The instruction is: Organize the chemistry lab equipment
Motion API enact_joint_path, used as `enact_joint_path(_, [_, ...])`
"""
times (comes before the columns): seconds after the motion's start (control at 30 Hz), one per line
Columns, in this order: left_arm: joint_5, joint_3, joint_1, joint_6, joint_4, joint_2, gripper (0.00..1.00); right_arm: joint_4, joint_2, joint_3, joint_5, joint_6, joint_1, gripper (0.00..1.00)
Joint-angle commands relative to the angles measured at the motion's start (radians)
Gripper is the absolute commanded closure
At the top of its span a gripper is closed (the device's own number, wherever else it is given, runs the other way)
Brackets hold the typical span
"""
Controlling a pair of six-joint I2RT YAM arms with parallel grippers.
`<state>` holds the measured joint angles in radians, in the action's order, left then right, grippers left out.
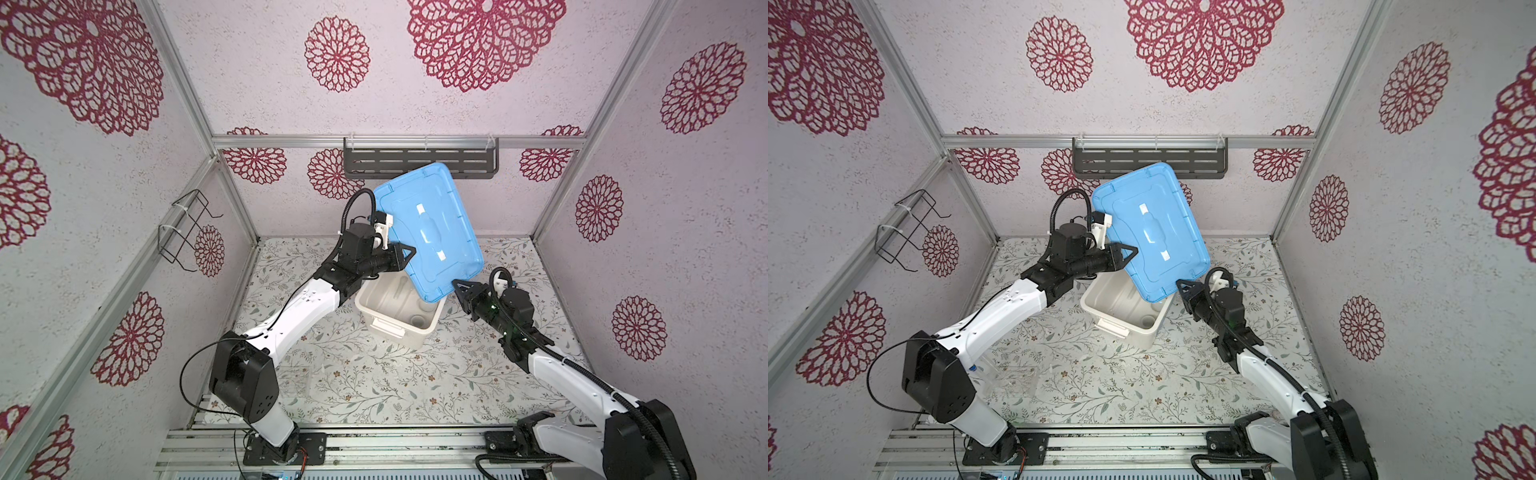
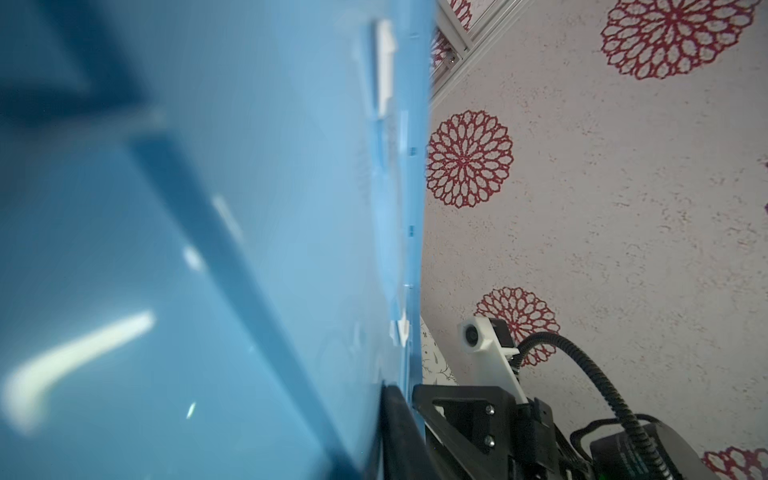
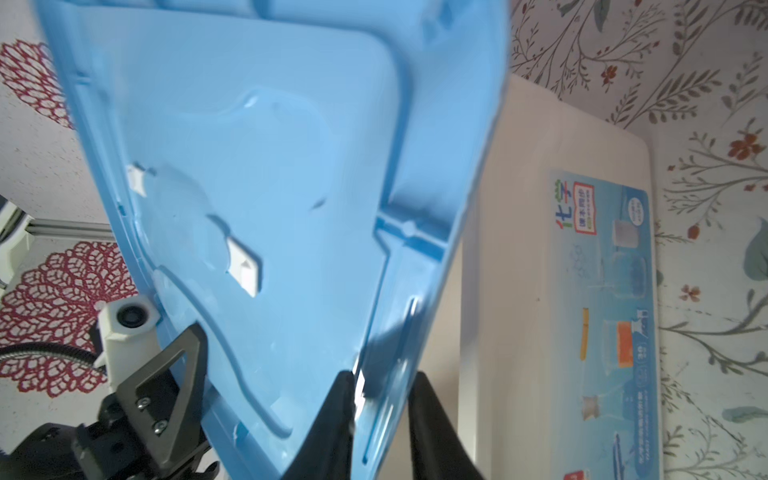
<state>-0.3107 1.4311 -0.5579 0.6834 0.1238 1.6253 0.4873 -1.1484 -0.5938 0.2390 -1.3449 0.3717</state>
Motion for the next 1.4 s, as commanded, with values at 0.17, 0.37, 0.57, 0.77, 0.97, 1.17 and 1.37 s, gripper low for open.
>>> enact_joint_path(0.17, [0.089,0.057,0.032,-0.116,0.093,-0.122,0.80,-0.059,0.017,-0.083,-0.065,0.017,0.021,0.66])
enact_joint_path(0.37, [0.200,0.139,0.059,-0.291,0.230,-0.171,0.81,-0.135,0.042,-0.130,-0.081,0.057,0.022,0.64])
enact_joint_path(0.57, [0.378,0.203,0.059,-0.547,0.359,-0.228,0.81,-0.383,0.017,-0.291,-0.061,0.218,0.021,0.64])
enact_joint_path(0.77, [0.465,0.177,0.037,-0.761,0.446,-0.293,0.79,-0.629,-0.036,-0.515,-0.047,0.431,0.019,0.62])
enact_joint_path(0.97, [0.627,0.101,-0.086,-0.975,0.446,-0.301,0.78,-0.712,-0.065,-0.628,-0.066,0.519,0.000,0.60])
enact_joint_path(1.17, [0.607,0.002,-0.114,-0.909,0.355,-0.318,0.78,-0.688,-0.053,-0.633,-0.052,0.507,-0.038,0.60])
enact_joint_path(1.37, [0.638,-0.148,-0.122,-0.925,0.203,-0.361,0.77,-0.668,-0.043,-0.609,-0.035,0.484,-0.045,0.61])
